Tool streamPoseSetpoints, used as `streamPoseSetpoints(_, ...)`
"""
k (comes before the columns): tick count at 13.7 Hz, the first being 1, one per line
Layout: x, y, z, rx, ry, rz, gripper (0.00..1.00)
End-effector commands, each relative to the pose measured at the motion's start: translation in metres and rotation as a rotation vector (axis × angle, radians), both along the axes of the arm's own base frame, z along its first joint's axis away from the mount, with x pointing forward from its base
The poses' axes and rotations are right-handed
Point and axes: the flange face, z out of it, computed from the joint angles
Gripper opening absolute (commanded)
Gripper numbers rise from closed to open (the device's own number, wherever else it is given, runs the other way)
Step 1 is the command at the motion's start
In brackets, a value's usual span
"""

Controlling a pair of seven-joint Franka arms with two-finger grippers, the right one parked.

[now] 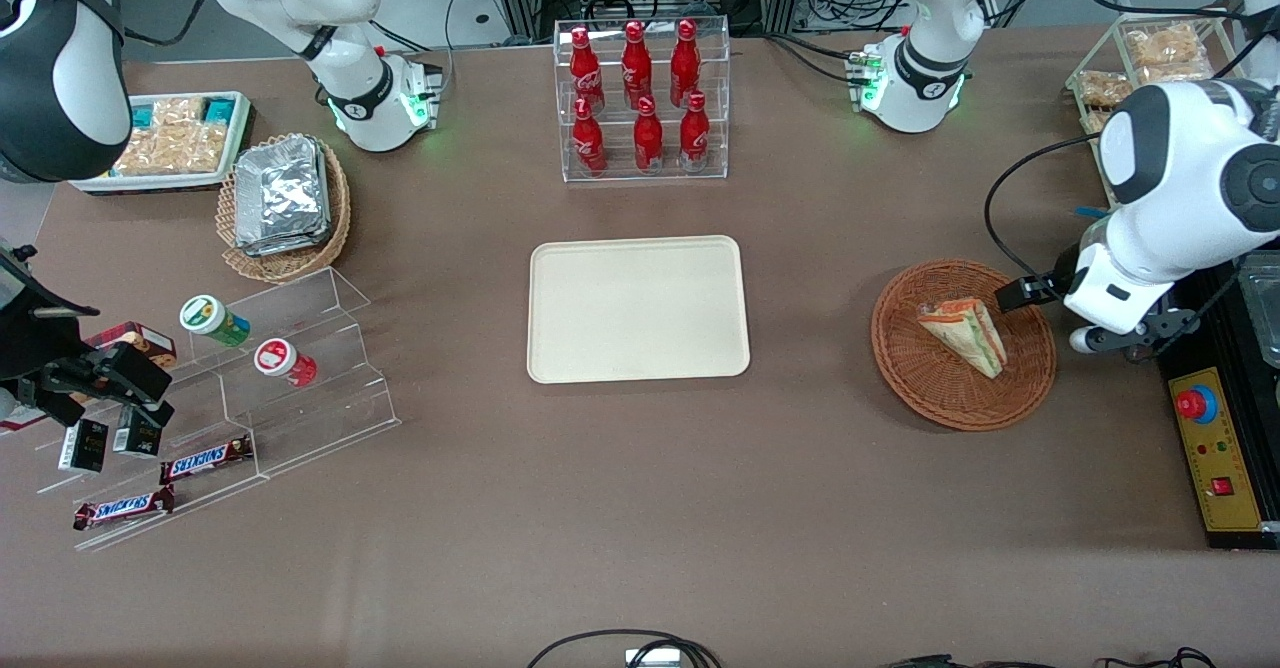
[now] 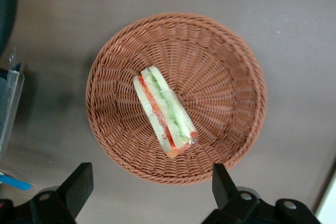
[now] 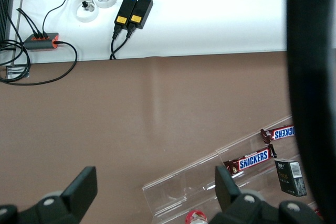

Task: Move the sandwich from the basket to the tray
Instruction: 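Move the left gripper over the sandwich in the wicker basket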

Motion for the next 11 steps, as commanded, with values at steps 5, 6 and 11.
streamPoseSetpoints(5,-0.019,0.004,-0.041,0.031,-0.052,0.255,1.0)
streamPoseSetpoints(6,-0.018,0.004,-0.048,0.032,-0.051,0.28,1.0)
streamPoseSetpoints(11,-0.024,-0.002,-0.09,0.028,-0.077,0.429,1.0)
